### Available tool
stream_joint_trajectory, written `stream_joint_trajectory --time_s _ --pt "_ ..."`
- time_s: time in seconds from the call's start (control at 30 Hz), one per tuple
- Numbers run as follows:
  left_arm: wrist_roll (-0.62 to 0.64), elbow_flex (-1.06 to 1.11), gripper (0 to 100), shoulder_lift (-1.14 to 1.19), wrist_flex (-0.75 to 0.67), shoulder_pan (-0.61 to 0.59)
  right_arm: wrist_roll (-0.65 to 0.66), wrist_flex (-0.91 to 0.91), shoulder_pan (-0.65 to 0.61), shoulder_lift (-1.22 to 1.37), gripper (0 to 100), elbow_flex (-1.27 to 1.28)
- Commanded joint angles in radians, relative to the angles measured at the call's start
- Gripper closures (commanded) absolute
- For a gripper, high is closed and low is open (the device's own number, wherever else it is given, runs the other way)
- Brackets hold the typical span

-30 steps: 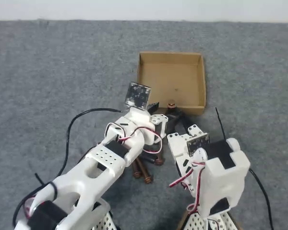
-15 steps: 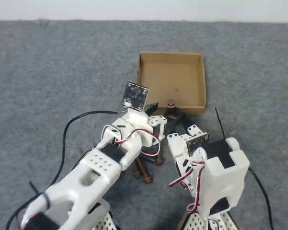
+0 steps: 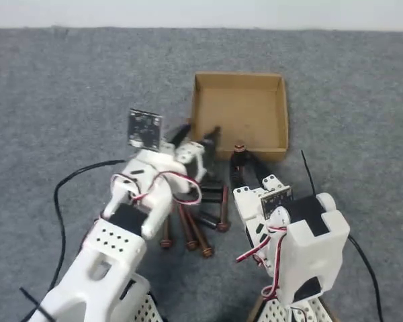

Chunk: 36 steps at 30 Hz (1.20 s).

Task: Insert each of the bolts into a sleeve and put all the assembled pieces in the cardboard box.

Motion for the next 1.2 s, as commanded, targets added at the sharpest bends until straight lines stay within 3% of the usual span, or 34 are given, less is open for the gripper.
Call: stream_joint_trajectory --time_s 0.0,0.17,0.4,0.57,0.87,0.97,1.17 --pt "0.009 -0.068 98 -0.041 0.002 -0.081 0.02 -0.018 0.015 -0.033 99.2 -0.012" --pt "0.009 -0.065 99 -0.041 0.029 -0.209 0.02 -0.018 0.016 -0.033 99.2 -0.012" --pt "-0.005 -0.074 99 -0.041 0.281 -0.41 0.02 -0.018 0.016 -0.033 99.2 -0.011" --pt "-0.181 -0.054 99 -0.041 0.393 -0.535 0.023 -0.018 0.018 -0.033 99.2 -0.009" --pt "-0.199 0.113 99 -0.11 0.407 -0.555 0.026 -0.025 0.042 -0.042 99.2 0.003" --pt "-0.281 0.197 99 -0.226 0.411 -0.557 0.023 -0.022 0.068 -0.065 99.2 -0.021" --pt "-0.324 0.294 99 -0.529 0.582 -0.557 0.025 -0.013 0.094 -0.185 99.2 -0.037"
